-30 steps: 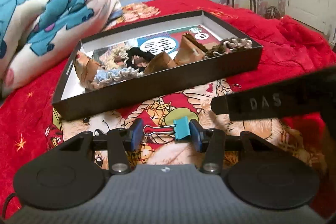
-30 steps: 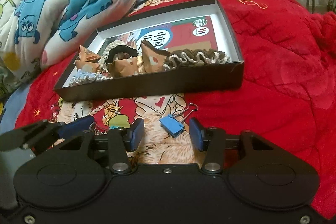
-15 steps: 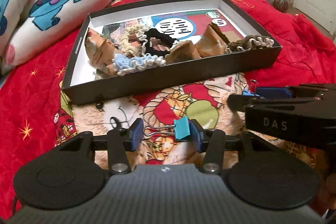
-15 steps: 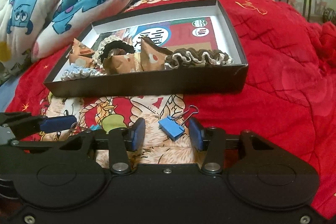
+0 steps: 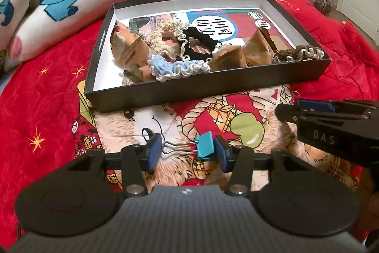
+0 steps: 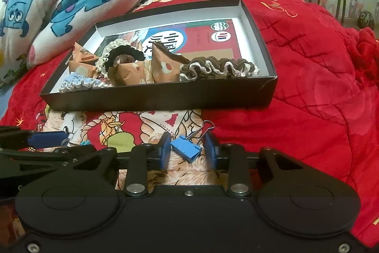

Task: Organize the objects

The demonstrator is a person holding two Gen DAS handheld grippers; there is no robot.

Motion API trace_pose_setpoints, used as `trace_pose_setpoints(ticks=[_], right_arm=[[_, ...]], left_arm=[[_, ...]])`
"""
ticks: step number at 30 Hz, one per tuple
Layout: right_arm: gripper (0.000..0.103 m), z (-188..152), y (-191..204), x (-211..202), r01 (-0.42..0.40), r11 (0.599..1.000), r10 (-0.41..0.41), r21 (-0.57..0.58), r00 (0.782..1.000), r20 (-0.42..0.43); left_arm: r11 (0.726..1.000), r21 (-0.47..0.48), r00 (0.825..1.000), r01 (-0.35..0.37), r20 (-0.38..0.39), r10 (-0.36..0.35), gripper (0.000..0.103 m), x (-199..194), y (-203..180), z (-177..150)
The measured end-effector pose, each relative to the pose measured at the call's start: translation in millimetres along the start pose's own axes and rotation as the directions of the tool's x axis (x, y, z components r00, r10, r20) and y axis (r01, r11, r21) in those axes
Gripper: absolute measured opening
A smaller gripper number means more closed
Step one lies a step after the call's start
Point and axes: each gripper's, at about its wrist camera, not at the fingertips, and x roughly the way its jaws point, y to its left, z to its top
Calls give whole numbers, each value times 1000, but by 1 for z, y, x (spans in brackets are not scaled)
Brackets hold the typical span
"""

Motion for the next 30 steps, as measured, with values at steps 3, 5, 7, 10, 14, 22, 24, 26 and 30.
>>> trace_pose_setpoints(ticks=[3,5,7,10,14,22,24,26,30], right_arm=[[28,1,0,0,0,1000,0,-6,1000,1],[27,1,0,0,-2,1000,2,-2,1000,-1],[27,2,0,-1,-12,1000,12,5,1000,-4],[27,4,-1,-2,-23,1000,23,13,1000,-3],[27,6,2,-4,-34,999,34,14,999,-2],[27,10,7,-8,-60,998,60,22,998,6],[27,11,6,-9,-62,998,62,31,998,8],[27,15,3,-9,-68,996,67,52,998,18],[27,24,-5,-8,-81,985,80,153,997,13]], left_arm=[[1000,-2,1000,-4,-3,4,52,0,1,-1],[1000,-12,1000,-15,-4,15,52,0,2,0],[1000,-10,1000,-18,-7,18,52,0,2,0],[1000,-8,1000,-24,-11,23,52,0,3,0],[1000,-19,1000,-23,-13,23,52,1,5,1],[999,-39,1000,-20,-6,20,52,1,12,2],[998,-56,1000,-2,0,2,52,0,15,3],[998,-70,1000,10,6,-10,52,-1,19,4],[996,-93,999,-14,40,18,52,-4,24,9]])
